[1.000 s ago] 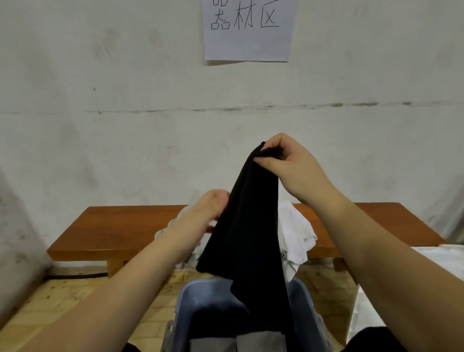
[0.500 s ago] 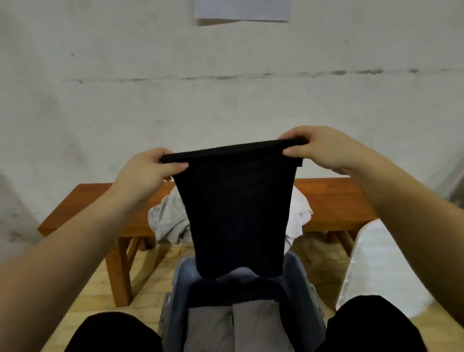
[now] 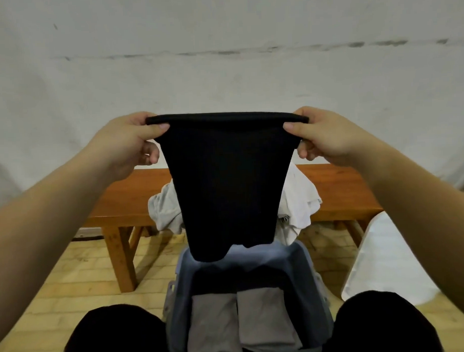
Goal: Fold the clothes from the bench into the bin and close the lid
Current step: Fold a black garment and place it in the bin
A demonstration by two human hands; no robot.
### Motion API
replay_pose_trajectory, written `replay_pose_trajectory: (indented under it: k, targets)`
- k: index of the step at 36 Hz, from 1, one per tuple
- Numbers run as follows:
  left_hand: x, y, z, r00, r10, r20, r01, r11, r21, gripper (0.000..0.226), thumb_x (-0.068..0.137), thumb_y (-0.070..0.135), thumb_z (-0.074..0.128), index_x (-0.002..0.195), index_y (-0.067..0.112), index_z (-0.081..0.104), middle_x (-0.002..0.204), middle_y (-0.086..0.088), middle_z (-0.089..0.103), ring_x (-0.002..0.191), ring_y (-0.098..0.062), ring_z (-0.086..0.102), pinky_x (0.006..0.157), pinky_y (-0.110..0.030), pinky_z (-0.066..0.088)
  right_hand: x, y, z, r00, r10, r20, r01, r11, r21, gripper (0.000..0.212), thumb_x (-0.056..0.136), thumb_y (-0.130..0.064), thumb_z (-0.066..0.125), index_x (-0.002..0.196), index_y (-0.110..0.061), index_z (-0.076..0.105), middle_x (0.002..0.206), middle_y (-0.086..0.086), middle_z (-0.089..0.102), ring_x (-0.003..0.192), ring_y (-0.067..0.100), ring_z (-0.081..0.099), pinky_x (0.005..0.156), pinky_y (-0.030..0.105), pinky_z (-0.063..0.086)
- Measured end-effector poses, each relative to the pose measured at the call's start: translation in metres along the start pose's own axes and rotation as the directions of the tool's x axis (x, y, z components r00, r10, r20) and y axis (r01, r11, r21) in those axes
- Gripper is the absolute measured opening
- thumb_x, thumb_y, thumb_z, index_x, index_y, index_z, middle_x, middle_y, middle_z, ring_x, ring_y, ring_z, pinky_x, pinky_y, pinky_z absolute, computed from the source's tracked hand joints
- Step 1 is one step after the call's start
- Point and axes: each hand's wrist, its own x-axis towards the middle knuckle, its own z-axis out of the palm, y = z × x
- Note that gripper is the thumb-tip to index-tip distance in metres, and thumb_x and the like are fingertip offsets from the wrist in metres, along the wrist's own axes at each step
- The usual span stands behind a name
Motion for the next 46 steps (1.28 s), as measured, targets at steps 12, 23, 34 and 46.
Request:
replay_pose_trajectory:
  k: [12,23,34,46]
  targets:
    - [0.092,-0.023,-0.031,0.988,-0.127,-0.087,0.122,0.991,-0.054,0.013,0.096,0.015,0.063,0.109,0.014,0.065,0.095,0.0,0.071,0.054,-0.013,0.065,0.046,-0.019,0.047,0.113,0.009,0.033,0.998,0.054,0.017,-0.055,0.995,0.089,0.016,0.099,-0.028,0.06,0.112,-0.02,0.063,0.114,-0.001,0.069,0.086,0.015,0.075,0.059,0.019,0.054]
    - [0.191,-0.097,-0.038,0.961,-0.201,-0.191,0.195,0.98,-0.05,0.027,0.097,0.014,0.061,0.124,0.008,0.058,0.117,-0.013,0.068,0.084,-0.021,0.074,0.07,-0.027,0.06,0.23,0.076,0.079,0.984,0.171,-0.057,-0.159,0.973,0.167,0.005,0.1,-0.018,0.057,0.102,-0.016,0.061,0.109,0.008,0.066,0.093,0.015,0.072,0.086,0.025,0.058]
    - [0.079,-0.179,-0.013,0.976,-0.183,-0.117,0.196,0.974,0.115,0.019,0.096,0.008,0.059,0.112,0.014,0.067,0.105,-0.005,0.072,0.095,-0.014,0.07,0.076,-0.029,0.059,0.126,0.163,0.131,0.983,0.155,-0.103,-0.15,0.987,0.057,0.02,0.092,-0.008,0.059,0.099,-0.023,0.07,0.094,-0.004,0.072,0.094,0.012,0.068,0.088,0.029,0.053]
    - [0.004,-0.28,0.019,0.945,-0.264,-0.194,0.318,0.881,0.351,0.019,0.091,0.012,0.066,0.1,0.027,0.07,0.123,0.016,0.046,0.103,0.012,0.049,0.083,-0.011,0.038,0.049,0.258,0.192,0.977,0.162,-0.136,-0.175,0.981,-0.088,0.038,0.088,0.008,0.051,0.092,-0.029,0.061,0.121,-0.019,0.055,0.1,-0.015,0.052,0.08,0.003,0.038]
